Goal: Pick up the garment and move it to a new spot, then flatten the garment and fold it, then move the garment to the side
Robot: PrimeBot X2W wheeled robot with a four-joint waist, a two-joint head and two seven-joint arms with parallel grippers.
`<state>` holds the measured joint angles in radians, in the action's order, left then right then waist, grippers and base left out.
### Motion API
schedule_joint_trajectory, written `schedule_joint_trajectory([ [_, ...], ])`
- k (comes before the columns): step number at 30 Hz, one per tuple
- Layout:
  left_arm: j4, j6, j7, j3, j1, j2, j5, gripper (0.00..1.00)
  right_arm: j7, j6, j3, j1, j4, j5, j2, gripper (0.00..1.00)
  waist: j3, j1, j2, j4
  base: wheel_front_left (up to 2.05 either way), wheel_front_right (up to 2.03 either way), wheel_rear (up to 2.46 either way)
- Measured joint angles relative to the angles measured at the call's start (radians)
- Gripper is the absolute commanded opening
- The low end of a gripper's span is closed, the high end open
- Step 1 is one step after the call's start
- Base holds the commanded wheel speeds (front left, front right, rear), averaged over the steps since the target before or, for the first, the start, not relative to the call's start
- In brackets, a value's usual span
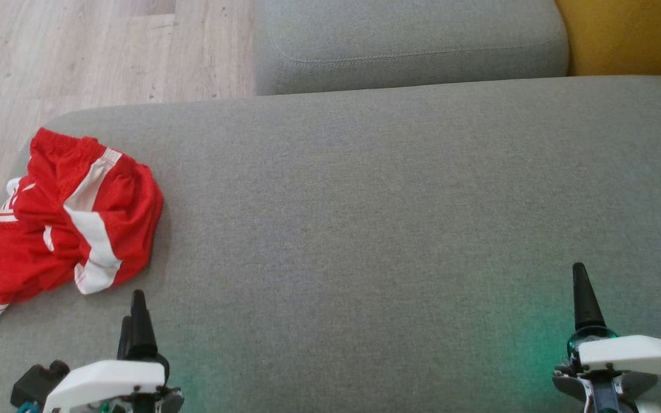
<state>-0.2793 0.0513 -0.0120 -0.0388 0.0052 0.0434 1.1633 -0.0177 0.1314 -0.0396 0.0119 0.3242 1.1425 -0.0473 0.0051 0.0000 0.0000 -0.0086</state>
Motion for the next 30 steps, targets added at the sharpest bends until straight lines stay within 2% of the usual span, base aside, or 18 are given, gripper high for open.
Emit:
schedule_joint_trajectory([
  [30,0.033,-0.052,-0.079,-0.092,-0.001,0.000,-0.359,1.00,-0.074,0.000,0.037,0.000,-0.030,-0.372,0.001,1.00,-0.004,0.0000,0.0000,-0.012,0.00,0.00,0.00],
])
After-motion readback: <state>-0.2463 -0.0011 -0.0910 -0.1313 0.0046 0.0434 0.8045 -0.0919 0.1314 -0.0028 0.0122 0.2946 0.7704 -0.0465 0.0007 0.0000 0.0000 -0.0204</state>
